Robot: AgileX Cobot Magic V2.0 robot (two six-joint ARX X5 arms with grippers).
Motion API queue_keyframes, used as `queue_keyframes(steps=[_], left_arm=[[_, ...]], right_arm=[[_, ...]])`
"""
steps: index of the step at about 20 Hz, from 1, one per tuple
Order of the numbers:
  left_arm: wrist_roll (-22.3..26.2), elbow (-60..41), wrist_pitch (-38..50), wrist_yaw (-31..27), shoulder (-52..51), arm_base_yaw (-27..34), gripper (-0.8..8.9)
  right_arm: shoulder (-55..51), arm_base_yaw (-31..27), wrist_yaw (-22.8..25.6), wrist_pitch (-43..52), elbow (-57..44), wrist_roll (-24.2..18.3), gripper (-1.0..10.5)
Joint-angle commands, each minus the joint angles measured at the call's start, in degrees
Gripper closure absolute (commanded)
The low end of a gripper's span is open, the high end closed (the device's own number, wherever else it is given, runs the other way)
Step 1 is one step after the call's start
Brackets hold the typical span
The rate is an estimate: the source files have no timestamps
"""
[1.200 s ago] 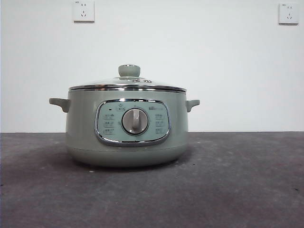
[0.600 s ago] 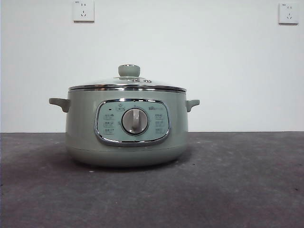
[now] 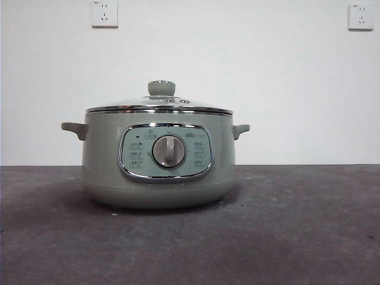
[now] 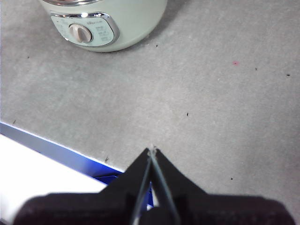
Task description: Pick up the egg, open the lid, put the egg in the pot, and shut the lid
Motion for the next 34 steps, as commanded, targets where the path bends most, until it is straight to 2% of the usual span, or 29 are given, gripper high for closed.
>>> queue_keyframes(steps=[1, 5, 6, 10, 14, 17, 21, 25, 30, 34], left_arm=[[0.07, -0.59, 2.32, 0.02, 0.09, 0.15, 8.18], [3.17, -0.61, 3.93, -0.13, 0.15, -0.85, 8.17], [3.26, -0.61, 6.64, -0.74, 0.04, -1.01, 8.17], [10.03, -3.21, 26.38, -1.97, -6.12, 4.22, 8.17], [9.68, -20.28, 48.28, 1.36, -18.53, 14.34, 8.17], [9.16, -35.91, 54.97, -4.57, -27.56, 20.06, 8.17], [5.53, -55.47, 61.29, -5.62, -38.86, 24.06, 8.17], [0.70, -70.16, 64.43, -5.60, -48.11, 25.97, 8.17], [-2.16, -80.19, 64.11, -5.86, -57.02, 27.21, 8.17], [-5.18, -83.17, 61.64, -11.72, -59.69, 27.45, 8.17]], right_arm=[[-0.07, 0.04, 0.09, 0.20, -0.39, 0.61, 9.4], [-0.07, 0.04, 0.09, 0.20, -0.39, 0.61, 9.4], [-0.07, 0.04, 0.09, 0.20, -0.39, 0.61, 9.4], [-0.04, 0.04, 0.09, 0.20, -0.39, 0.61, 9.4], [-0.02, 0.04, 0.09, 0.20, -0.39, 0.61, 9.4], [-0.02, 0.04, 0.09, 0.20, -0.39, 0.61, 9.4], [-0.02, 0.04, 0.09, 0.20, -0.39, 0.61, 9.4], [-0.02, 0.04, 0.09, 0.20, -0.39, 0.61, 9.4], [0.00, 0.04, 0.09, 0.20, -0.39, 0.61, 9.4], [0.00, 0.04, 0.09, 0.20, -0.39, 0.61, 9.4]])
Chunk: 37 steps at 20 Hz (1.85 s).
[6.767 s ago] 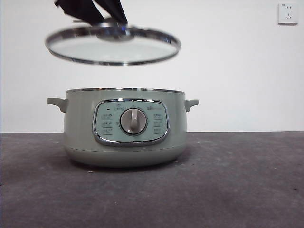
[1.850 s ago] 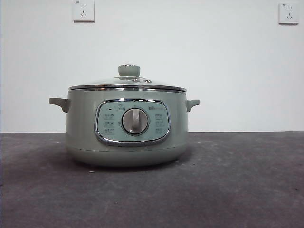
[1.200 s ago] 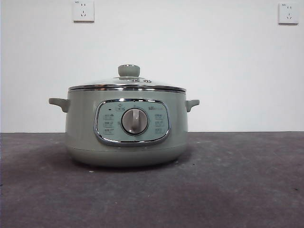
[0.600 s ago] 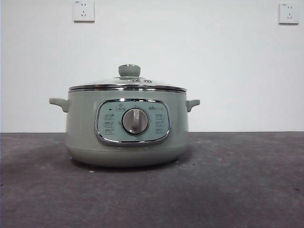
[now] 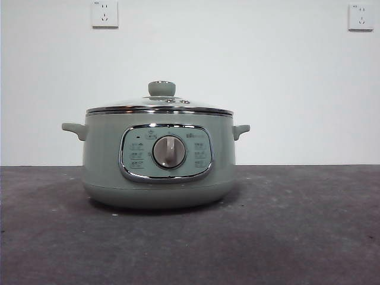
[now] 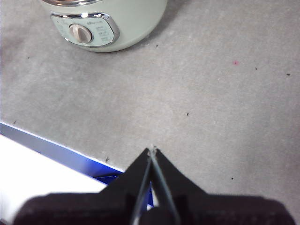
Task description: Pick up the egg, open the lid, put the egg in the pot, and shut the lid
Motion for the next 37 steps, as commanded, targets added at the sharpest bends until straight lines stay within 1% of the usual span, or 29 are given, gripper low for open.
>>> queue_keyframes(steps=[1, 3, 18, 19, 20, 21, 23, 24, 26, 28, 29, 31, 34, 37], left_arm=[[-2.25, -0.81, -2.73, -2.78, -0.13, 0.26, 8.17], [-2.58, -0.81, -3.30, -3.93, -0.15, 0.26, 8.17], [-2.58, -0.79, -3.28, -3.98, 2.47, 0.26, 8.17], [-2.58, -0.79, -3.28, -3.96, 2.73, 0.26, 8.17], [-2.56, -0.79, -3.28, -3.98, 2.95, 0.26, 8.17], [-2.58, -0.79, -3.28, -3.96, 3.08, 0.26, 8.17], [-2.56, -0.79, -3.28, -3.96, 3.32, 0.26, 8.17], [-2.58, -0.79, -3.30, -3.96, 3.43, 0.26, 8.17], [-2.58, -0.79, -3.30, -3.98, 3.45, 0.26, 8.17], [-2.58, -0.79, -3.30, -3.96, 3.45, 0.26, 8.17], [-2.56, -0.79, -3.30, -3.98, 3.45, 0.26, 8.17], [-2.56, -0.79, -3.30, -3.96, 3.45, 0.26, 8.17], [-2.56, -0.79, -3.30, -3.98, 3.45, 0.26, 8.17], [-2.58, -0.79, -3.30, -3.96, 3.45, 0.26, 8.17]], right_arm=[[-0.02, 0.04, 0.09, 0.20, -0.39, 0.44, 9.4], [-0.02, 0.04, 0.09, 0.20, -0.39, 0.44, 9.4], [-0.04, -0.09, 0.11, 0.24, -0.39, 0.44, 9.4], [-0.48, -1.07, 0.66, 0.20, -0.39, -0.72, 9.4], [-1.03, -2.75, 1.44, 0.81, -0.42, -2.62, 9.4], [-1.49, -4.83, 1.57, 3.06, -0.44, -3.41, 9.4], [-3.65, -11.91, 1.05, 12.33, -0.79, -7.76, 9.4], [-5.07, -15.78, -0.37, 17.16, -1.44, -10.21, 9.4], [-8.55, -23.63, -5.01, 25.59, -4.26, -15.58, 9.4], [-12.55, -30.03, -7.67, 33.29, -9.73, -19.87, 9.4], [-14.43, -32.50, -7.96, 37.22, -13.44, -20.90, 9.4], [-18.23, -36.20, -7.93, 44.17, -21.92, -20.46, 9.4], [-22.10, -37.94, -7.93, 49.33, -30.77, -20.37, 9.4], [-25.27, -38.27, -7.91, 54.38, -39.12, -19.54, 9.4]])
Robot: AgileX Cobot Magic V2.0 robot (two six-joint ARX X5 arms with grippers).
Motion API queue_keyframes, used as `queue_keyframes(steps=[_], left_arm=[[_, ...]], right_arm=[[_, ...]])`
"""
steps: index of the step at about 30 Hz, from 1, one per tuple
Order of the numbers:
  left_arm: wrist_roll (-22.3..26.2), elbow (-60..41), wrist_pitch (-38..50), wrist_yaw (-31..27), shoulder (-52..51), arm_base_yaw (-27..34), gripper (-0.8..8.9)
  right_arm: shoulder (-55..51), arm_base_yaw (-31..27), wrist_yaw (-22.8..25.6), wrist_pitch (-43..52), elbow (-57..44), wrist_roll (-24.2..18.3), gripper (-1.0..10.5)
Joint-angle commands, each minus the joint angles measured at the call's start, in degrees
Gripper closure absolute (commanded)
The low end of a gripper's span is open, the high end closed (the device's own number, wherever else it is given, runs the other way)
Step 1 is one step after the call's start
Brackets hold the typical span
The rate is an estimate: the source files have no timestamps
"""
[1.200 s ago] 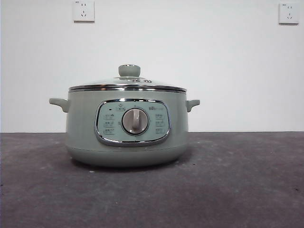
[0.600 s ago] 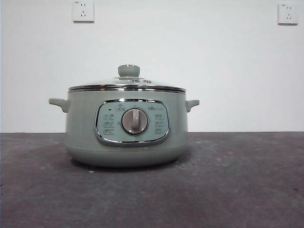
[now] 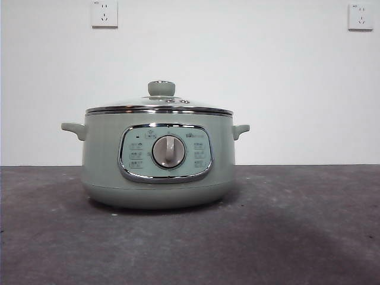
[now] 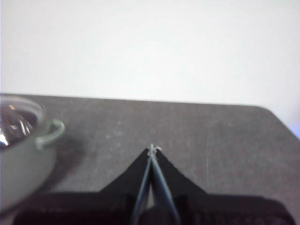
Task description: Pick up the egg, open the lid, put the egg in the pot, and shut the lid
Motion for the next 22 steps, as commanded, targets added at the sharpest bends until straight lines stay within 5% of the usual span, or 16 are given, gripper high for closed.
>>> queue_keyframes(steps=[1, 8, 22], left_arm=[[-0.28, -0.59, 0.44, -0.20, 0.04, 0.20, 8.17], [-0.28, -0.59, 0.44, -0.17, 0.04, 0.20, 8.17], [-0.28, -0.57, 0.35, -0.17, 0.15, 0.20, 8.17]], right_arm=[[-2.60, -0.17, -0.02, 4.79, -8.09, 1.03, 9.4], [-6.25, -0.15, -0.02, 11.21, -20.79, 6.97, 9.4], [-6.25, -0.15, 0.22, 11.21, -24.06, 7.34, 9.5]])
